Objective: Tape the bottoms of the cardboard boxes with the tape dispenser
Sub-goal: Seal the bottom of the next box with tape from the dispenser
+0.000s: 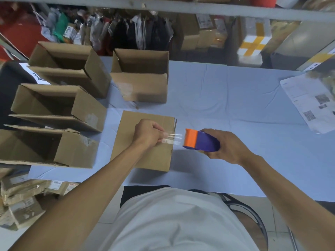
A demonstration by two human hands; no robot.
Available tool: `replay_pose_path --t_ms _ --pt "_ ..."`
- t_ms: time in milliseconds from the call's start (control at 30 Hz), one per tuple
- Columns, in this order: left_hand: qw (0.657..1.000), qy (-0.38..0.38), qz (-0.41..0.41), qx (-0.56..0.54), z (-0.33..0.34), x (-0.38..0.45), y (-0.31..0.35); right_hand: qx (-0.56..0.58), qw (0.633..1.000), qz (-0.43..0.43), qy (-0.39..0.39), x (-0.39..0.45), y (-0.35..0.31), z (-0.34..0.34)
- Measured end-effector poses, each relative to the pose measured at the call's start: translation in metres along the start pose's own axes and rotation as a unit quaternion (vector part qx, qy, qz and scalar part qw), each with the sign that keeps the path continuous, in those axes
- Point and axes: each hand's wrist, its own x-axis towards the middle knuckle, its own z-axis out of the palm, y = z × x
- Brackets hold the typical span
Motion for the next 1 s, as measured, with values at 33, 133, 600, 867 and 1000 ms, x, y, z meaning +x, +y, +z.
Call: replay_pose_path --t_ms 33,133,600,867,1000 --pt "1.0 0.004 -0.004 -0.004 -0.004 0.003 -0.002 -0.013 1.0 0.004 -0.004 0.0 0.003 -0.001" --pt "1.0 -0.004 -0.004 0.011 -0.017 0.01 -0.003 -0.058 0.998 0.015 -0.009 0.0 0.01 -0.005" --pt "0.856 0.102 0.146 0.485 -0.001 0.013 0.003 -0.097 0.991 0.067 -0.056 0.012 0.014 0.01" --pt "0.871 -0.152 0.31 0.348 0.009 0.017 -0.016 -0.158 0.976 0.099 -0.118 0.043 -0.025 0.022" --pt "0.777 -0.128 0.412 0.459 0.0 0.023 -0.03 -0.201 0.965 0.127 -0.115 0.058 -0.047 0.022"
